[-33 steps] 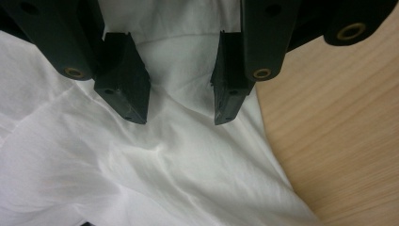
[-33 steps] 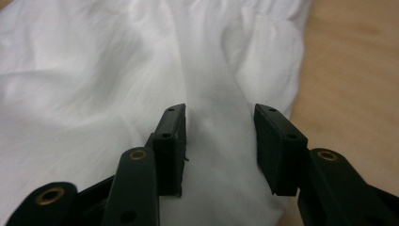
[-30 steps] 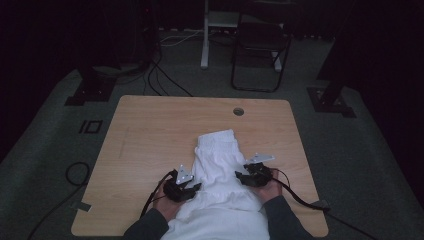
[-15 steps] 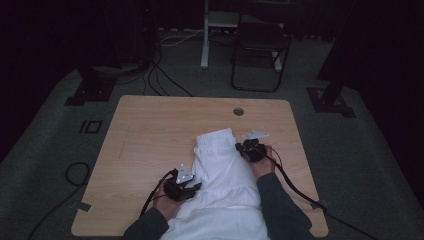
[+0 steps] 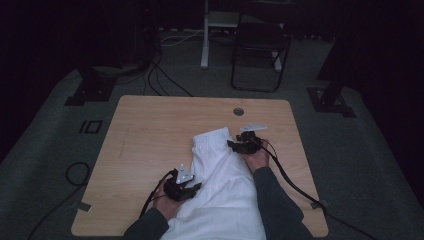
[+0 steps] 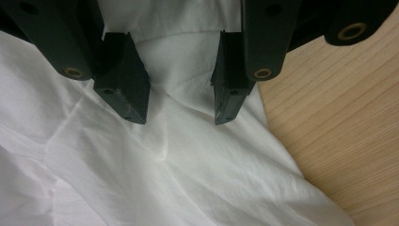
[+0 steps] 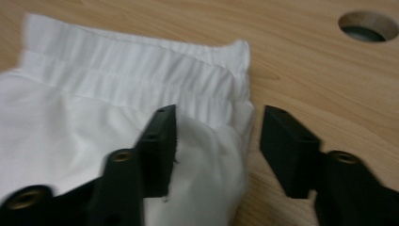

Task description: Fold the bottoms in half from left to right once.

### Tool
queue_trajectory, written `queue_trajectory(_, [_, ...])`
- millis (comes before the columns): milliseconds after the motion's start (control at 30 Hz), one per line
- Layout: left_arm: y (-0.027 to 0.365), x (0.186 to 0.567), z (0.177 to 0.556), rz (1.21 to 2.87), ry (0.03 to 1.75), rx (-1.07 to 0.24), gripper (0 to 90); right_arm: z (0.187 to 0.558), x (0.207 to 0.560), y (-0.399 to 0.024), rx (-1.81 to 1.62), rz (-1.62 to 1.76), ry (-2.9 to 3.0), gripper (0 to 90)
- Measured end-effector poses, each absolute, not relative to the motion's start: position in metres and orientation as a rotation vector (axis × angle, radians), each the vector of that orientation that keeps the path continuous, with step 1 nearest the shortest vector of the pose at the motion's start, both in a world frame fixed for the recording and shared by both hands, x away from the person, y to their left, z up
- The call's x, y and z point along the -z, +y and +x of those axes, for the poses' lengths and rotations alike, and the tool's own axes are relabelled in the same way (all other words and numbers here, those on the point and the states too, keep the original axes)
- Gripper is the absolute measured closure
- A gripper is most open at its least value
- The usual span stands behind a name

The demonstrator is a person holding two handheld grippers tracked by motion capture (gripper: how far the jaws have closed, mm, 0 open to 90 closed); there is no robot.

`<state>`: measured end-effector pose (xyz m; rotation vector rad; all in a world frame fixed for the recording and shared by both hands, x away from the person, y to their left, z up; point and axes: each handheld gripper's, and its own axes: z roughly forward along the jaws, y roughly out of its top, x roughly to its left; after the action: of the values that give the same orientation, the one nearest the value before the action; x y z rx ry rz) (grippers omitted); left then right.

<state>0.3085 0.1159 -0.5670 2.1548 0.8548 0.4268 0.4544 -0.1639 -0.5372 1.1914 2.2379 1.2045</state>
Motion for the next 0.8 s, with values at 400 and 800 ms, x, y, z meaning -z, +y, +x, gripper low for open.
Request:
queue_trajectory(400, [0.116, 0.567, 0.309, 2.153, 0.857, -0.424, 56.3, 0.453, 0.559, -0.152, -1.009, 1.175, 2.327, 47.9])
queue_trajectory(800, [0.117, 0.568, 0.294, 2.142, 0.887, -0.439, 57.6, 0.426, 0.56, -0.161, -1.093, 1.28, 2.292, 81.1])
